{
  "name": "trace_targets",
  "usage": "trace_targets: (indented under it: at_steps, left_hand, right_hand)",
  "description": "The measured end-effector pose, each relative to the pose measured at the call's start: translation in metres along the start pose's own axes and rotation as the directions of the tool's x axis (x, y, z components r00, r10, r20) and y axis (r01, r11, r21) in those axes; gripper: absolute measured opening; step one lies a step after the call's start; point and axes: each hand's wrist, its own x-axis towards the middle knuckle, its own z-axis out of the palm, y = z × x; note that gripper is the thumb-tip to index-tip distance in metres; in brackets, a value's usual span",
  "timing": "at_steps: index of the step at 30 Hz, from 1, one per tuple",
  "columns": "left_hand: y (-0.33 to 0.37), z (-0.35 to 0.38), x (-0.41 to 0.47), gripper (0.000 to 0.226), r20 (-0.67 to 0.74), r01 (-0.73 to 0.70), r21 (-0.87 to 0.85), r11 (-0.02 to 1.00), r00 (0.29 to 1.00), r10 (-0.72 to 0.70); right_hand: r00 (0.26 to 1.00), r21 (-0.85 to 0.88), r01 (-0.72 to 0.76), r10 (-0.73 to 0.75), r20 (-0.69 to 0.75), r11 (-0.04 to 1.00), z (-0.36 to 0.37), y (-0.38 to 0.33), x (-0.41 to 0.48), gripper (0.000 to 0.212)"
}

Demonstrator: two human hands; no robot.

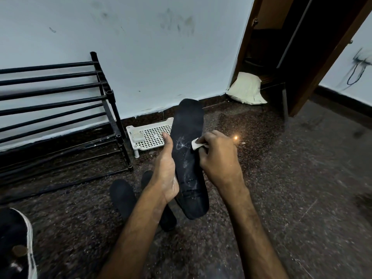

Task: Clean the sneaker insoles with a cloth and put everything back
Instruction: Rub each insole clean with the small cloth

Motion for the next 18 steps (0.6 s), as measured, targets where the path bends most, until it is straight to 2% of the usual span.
trace_targets:
  at_steps: [2,5,7,10,12,15,17,18]
  left_hand:
    - [-0.002,0.003,-0.001,0.077,0.021,0.032,-0.027,0.999,0.999,-0.031]
    - [-0.002,0.003,-0.002,0.073,0.039,0.037,-0.072,0.997,0.999,-0.034]
    - [-0.002,0.004,-0.004,0.073,0.045,0.035,-0.089,0.995,0.998,-0.031]
    - [-0.005,0.01,-0.006,0.073,0.066,0.06,-0.023,0.998,0.996,-0.058]
    - [-0.008,0.013,-0.005,0.073,0.073,0.069,0.018,0.997,0.995,-0.07]
    - [-0.007,0.01,-0.002,0.075,0.065,0.084,-0.024,0.996,0.995,-0.082]
    - [-0.006,0.007,-0.001,0.075,0.054,0.083,-0.043,0.996,0.995,-0.081]
    - [-0.008,0.006,-0.001,0.074,0.053,0.08,-0.029,0.996,0.995,-0.079]
  right_hand:
    - [0.997,0.042,-0.023,0.026,-0.079,0.999,0.003,-0.003,0.0,0.017]
    - [0.997,0.162,0.004,-0.015,0.069,0.987,0.002,-0.001,0.003,0.016]
    - [0.988,0.177,-0.026,-0.001,0.153,0.984,-0.003,0.004,0.004,0.017]
    - [0.998,0.085,-0.067,0.069,-0.017,0.994,-0.006,0.013,0.006,0.018]
    - [0.995,0.127,-0.055,0.065,-0.072,0.99,-0.006,0.008,0.006,0.017]
    - [0.994,0.294,0.015,-0.047,0.102,0.956,-0.009,-0.004,0.004,0.016]
    - [0.978,0.297,-0.016,-0.047,0.205,0.955,-0.013,-0.004,0.004,0.015]
    - [0.981,0.269,-0.05,-0.003,0.193,0.962,-0.013,-0.001,0.004,0.014]
